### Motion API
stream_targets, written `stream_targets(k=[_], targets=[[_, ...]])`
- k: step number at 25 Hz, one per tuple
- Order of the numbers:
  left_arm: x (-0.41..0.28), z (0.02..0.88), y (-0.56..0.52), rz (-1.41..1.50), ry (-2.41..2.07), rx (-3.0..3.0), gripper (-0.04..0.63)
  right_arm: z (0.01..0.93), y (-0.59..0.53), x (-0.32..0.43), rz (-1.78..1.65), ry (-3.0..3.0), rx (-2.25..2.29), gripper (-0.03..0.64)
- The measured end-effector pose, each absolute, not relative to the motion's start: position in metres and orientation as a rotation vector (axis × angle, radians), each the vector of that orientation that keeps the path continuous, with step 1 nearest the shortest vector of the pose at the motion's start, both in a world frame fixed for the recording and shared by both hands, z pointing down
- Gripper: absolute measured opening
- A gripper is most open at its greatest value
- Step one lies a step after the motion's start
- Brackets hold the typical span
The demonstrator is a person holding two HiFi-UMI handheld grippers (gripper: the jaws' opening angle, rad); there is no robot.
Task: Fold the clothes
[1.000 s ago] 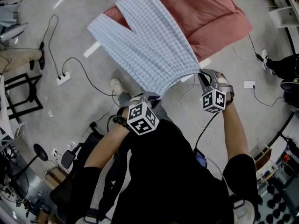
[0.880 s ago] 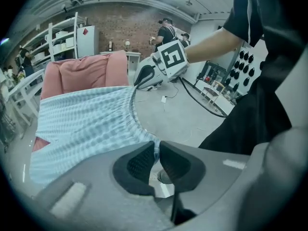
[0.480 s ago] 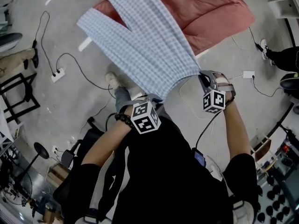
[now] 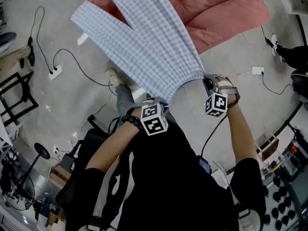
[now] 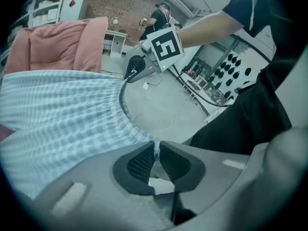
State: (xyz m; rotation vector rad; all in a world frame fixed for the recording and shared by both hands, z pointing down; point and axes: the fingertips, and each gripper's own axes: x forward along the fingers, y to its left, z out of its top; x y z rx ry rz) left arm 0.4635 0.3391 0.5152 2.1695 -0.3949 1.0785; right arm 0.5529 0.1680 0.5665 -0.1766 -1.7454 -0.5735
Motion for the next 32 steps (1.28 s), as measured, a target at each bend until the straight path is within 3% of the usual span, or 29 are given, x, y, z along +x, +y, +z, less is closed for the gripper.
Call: stream_targets(k=[16, 20, 26, 32], targets=[[0.447, 0.598, 0.342, 1.080, -0.548, 2.055, 0.049, 0.641, 0.167, 0.530, -0.603, -1.649, -0.189, 0.047], [0.451, 0.606, 0.340, 1.052, -0.522, 2.049, 0.113, 0.647, 0.159, 0.519, -0.597, -1.660, -0.144, 0.060], [0.445, 0.598, 0.334, 0.939, -0.555, 2.009, 0.215, 0.650, 0.163, 0.511, -0.502, -1.682, -0.158, 0.197], [0.434, 0.581, 0.322, 0.892, -0.597, 2.012, 0.222, 0.645, 0.165, 0.505, -0.461, -1.698, -0.164, 0.207]])
